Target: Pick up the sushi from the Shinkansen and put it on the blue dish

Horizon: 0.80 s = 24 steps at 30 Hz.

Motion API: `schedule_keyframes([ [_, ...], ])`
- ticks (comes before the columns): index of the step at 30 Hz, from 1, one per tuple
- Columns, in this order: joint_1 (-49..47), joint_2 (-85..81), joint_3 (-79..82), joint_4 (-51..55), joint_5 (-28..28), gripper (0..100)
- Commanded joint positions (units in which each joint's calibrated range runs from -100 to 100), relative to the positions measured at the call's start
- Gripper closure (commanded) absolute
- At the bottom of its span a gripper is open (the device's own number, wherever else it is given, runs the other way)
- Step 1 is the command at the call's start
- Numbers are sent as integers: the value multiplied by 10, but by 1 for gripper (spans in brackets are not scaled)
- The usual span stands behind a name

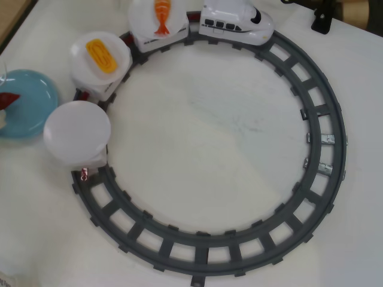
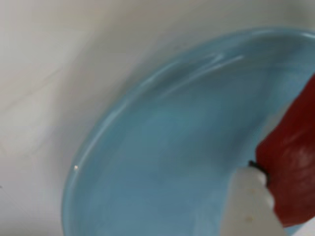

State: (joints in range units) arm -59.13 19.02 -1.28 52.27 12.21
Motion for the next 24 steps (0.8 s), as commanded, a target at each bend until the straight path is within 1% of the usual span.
schedule_keyframes([
  [1, 8, -6, -1, 1, 2, 84],
  [3, 8, -6, 3, 0, 3, 83],
  [16, 15, -16, -4, 2, 3, 83],
  [18, 22, -26, -21, 25, 3, 83],
  [24, 23, -110, -65, 164, -1, 84],
])
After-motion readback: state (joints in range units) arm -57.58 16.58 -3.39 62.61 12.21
